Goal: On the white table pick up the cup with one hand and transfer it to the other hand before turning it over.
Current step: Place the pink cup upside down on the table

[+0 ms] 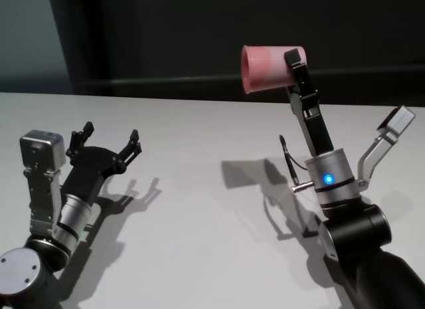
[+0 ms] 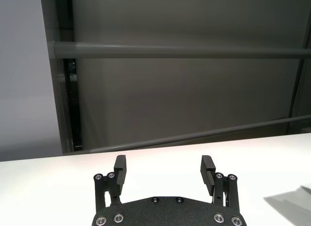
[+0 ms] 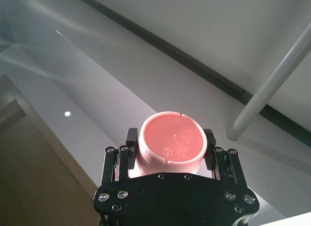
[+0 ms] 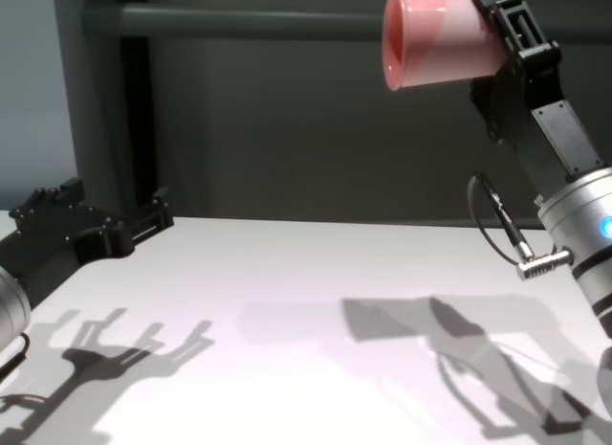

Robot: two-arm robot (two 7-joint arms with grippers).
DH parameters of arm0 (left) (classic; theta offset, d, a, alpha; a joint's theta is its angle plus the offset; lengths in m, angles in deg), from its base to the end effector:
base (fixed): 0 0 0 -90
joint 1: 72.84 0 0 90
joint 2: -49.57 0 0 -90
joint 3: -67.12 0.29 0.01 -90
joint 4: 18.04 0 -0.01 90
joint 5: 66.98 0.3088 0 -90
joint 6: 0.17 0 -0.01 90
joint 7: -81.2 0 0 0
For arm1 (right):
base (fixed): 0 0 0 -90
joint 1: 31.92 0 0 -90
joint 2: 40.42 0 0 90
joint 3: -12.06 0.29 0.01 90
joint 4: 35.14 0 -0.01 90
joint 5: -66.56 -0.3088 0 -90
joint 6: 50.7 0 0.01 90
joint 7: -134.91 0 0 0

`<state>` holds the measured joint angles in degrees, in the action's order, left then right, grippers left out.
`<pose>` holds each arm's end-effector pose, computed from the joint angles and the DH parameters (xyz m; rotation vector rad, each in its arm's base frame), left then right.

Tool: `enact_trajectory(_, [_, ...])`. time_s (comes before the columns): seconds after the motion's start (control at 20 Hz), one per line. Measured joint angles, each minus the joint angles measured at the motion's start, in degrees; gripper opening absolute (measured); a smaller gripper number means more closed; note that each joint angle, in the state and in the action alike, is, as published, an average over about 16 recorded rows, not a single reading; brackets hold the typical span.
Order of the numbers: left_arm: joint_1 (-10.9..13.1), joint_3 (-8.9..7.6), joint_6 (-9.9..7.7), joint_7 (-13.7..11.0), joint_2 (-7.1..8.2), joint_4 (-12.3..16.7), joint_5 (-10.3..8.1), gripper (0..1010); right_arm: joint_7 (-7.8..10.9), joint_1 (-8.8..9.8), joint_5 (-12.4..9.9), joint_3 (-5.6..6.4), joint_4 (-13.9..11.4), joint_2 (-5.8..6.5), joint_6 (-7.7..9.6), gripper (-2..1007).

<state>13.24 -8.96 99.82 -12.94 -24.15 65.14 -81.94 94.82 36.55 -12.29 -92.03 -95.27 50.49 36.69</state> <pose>0.3388 0.0195 -0.3220 -0.0248 -0.0684 1.2947 0.4223 0.0608 -0.3262 1.1105 0.6509 -0.5530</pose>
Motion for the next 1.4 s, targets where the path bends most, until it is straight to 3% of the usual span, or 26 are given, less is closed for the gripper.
enact_trajectory(0.3, [0.0, 0.03, 0.01, 0.1, 0.02, 0.0, -0.01, 1003, -2.35, 0.42, 3.4, -1.78, -1.5, 1.85, -2.04, 769])
enact_trajectory(0.75, [-0.1, 0.07, 0.03, 0.1, 0.03, 0.0, -0.01, 1003, -7.88, 0.45, 11.2, -6.00, -4.7, 6.03, -5.11, 769])
enact_trajectory(1.4, [-0.1, 0.09, 0.05, 0.1, 0.03, 0.0, -0.01, 1003, -15.47, -0.84, 22.7, -10.85, -7.9, 10.65, -5.28, 769])
